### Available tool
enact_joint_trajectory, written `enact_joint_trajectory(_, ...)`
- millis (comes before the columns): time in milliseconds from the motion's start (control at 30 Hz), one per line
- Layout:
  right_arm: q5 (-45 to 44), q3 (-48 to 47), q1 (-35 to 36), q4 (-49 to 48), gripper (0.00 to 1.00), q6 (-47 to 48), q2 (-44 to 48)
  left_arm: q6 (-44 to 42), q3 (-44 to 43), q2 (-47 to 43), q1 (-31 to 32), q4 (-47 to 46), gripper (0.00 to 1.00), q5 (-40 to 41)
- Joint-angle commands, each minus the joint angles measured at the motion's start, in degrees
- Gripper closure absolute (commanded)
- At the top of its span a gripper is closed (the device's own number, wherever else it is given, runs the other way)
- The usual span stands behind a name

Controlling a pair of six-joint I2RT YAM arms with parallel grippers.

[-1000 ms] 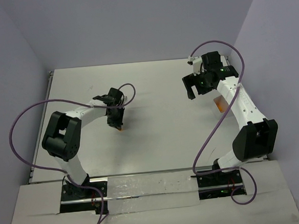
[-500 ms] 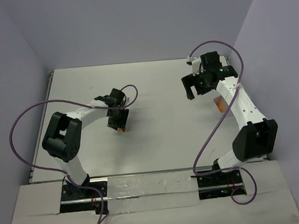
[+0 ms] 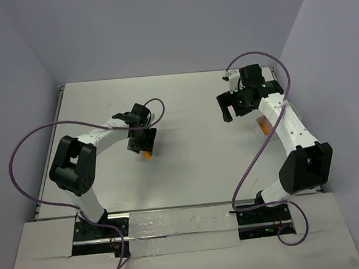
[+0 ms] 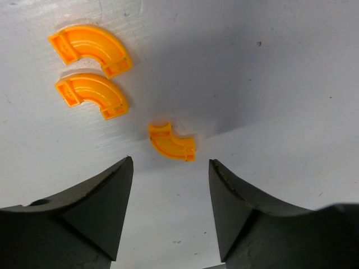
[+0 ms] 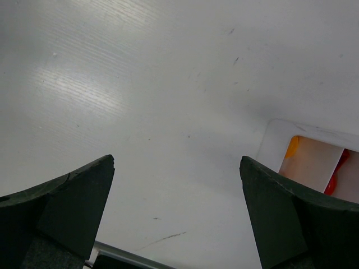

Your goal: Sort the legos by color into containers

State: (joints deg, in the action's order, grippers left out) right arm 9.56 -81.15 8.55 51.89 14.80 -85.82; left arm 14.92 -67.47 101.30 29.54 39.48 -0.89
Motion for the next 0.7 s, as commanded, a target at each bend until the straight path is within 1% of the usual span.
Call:
enact_joint_trajectory(0, 0.24, -0.01, 0.51, -1.35, 0.0, -0.26, 0.66, -0.02, -2.54, 1.02, 0.39, 0.03, 0.32, 0.31)
enact_joint_trajectory(67, 0.22, -0.03, 0.51, -1.38, 0.0, -0.27, 0.66, -0.07, -2.35, 1.61, 0.43, -0.1, 0.28, 0.48)
enact_joint_trajectory(167, 0.28, -0.16, 0.51, -1.43, 0.0, -0.28, 0.48, -0.07, -2.21, 2.35, 0.43, -0.38, 0.27, 0.62)
enact_joint_trajectory(367, 0.55, -0.42, 0.51, -1.53, 0.0, -0.3, 0.13, 0.02, -2.05, 3.95, 0.86, -0.81, 0.33, 0.63)
enact_joint_trajectory(467, 0.55, -0.1, 0.51, -1.68, 0.0, -0.38, 0.13, -0.16, -2.07, 4.59, 1.68, -1.14, 0.37, 2.78)
enact_joint_trajectory(667, 0.95, 0.21, 0.59, -1.97, 0.0, -0.63, 0.13, -0.71, -1.96, 5.11, 4.96, -2.15, 0.43, 5.15)
